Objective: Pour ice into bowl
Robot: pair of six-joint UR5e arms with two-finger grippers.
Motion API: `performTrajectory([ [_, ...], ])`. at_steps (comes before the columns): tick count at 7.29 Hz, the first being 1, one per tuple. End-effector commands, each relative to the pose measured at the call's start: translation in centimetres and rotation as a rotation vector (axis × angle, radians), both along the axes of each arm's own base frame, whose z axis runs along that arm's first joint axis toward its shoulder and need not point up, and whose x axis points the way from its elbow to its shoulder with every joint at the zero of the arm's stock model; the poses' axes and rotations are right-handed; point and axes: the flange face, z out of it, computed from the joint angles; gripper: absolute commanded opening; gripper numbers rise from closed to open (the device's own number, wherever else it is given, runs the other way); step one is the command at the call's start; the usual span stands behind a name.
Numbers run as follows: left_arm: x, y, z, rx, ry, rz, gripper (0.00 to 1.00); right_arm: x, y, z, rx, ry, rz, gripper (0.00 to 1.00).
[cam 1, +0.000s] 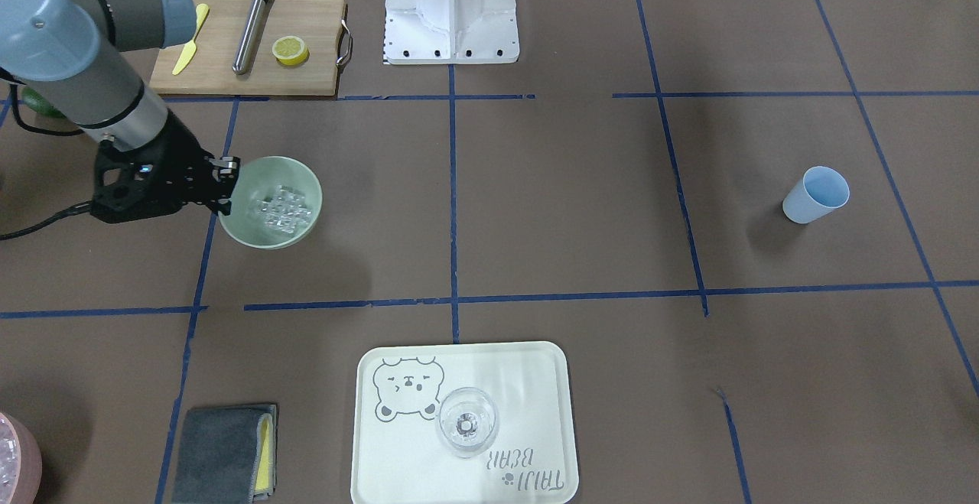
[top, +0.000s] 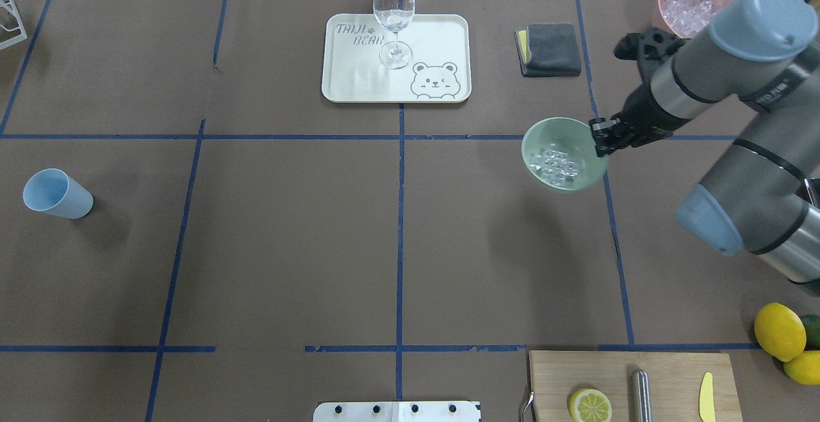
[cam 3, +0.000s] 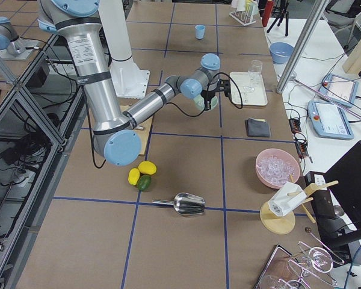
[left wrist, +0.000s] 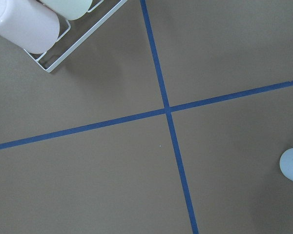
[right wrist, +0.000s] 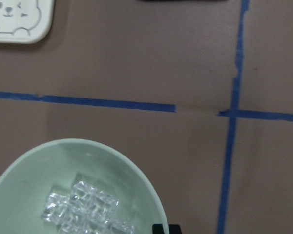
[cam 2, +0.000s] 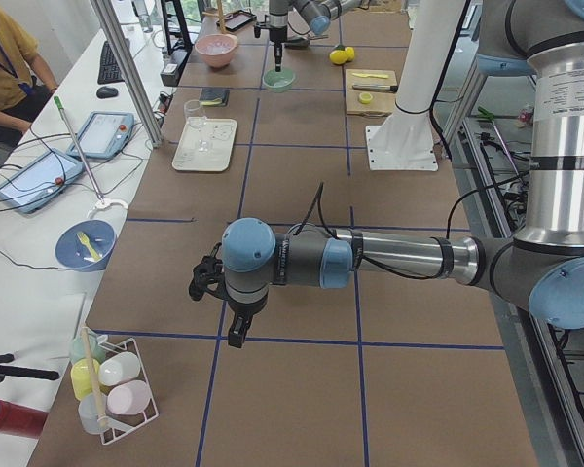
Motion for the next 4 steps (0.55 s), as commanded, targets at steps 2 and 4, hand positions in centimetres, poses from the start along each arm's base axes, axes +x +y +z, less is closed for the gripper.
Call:
performTrajectory([
  [2,0.0,-0.1,-0.2,0.024,-0.003,0.000,1.00,8.7,4.1,12.7,-0.017,0.020,0.004,0.00],
  [4,0.0,-0.1,-0.2,0.024,-0.003,0.000,1.00,11.5,4.3,18.9,0.004,0.009,-0.013,0.00],
])
